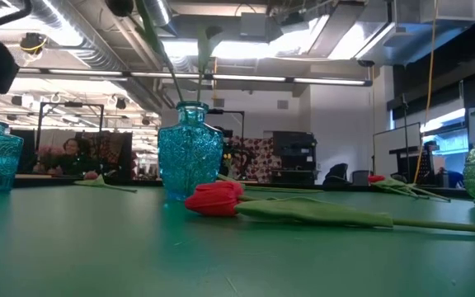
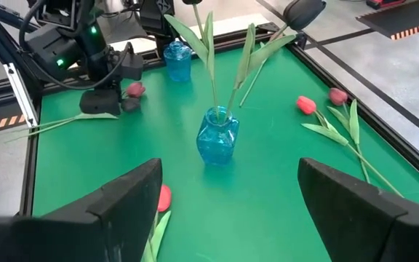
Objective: Sort flowers into vase by color
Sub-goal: Put the bottom black tulip into the right blue vase
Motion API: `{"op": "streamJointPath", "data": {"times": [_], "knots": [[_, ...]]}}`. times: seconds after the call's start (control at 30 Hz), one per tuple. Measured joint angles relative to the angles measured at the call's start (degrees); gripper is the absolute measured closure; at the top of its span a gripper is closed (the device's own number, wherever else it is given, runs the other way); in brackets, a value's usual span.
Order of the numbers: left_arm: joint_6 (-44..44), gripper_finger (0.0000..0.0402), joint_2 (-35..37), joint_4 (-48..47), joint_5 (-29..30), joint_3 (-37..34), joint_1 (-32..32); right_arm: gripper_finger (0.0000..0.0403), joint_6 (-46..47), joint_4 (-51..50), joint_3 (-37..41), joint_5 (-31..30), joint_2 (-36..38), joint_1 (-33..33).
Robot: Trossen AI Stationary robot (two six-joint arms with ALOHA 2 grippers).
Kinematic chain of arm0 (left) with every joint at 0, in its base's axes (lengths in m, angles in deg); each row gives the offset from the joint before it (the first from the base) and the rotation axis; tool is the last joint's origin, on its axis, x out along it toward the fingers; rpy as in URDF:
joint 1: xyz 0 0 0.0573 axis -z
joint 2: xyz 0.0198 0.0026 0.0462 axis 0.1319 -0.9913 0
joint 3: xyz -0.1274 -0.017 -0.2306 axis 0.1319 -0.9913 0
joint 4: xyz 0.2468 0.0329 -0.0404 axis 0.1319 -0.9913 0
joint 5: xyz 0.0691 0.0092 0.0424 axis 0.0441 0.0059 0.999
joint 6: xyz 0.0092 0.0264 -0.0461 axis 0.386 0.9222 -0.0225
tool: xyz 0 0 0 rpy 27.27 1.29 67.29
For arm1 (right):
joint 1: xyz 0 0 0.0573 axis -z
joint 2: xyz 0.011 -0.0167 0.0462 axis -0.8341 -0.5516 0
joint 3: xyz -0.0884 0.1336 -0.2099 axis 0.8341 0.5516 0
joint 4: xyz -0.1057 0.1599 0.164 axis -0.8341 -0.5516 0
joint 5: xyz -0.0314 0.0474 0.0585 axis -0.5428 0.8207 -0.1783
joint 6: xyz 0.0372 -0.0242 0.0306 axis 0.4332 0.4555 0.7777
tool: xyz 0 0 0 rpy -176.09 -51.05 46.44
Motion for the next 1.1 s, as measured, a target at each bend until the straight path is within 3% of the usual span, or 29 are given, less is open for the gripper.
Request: {"op": "streamJointPath", "data": {"times": [0.13, 0.4, 0.77, 0.93, 1.1], "knots": [[0.0, 0.0209, -0.6, 0.0, -3.5, 0.0, 0.0, 0.0084, 0.0, 0.0, 0.0, 0.0, 0.0, 0.0], [0.0, 0.0225, -5.6, 1.6, -3.5, 0.1, -1.1, 0.0084, 0.0, -0.6, 0.0, -1.6, 0.0, 0.0], [7.6, 0.0382, -7.7, 1.1, -4.0, 2.6, -5.4, 0.0084, 0.0, -0.9, 0.0, -1.1, -0.2, 0.0], [13.1, 0.0394, -7.9, -0.1, 0.9, 6.5, -6.8, 0.0084, -1.7, -0.5, 0.0, -1.1, -0.3, 0.0], [19.4, 0.0397, -7.8, -0.3, 12.9, 13.9, -8.9, 0.0084, -8.5, 2.9, 0.0, 0.7, -0.2, -0.1]]}}
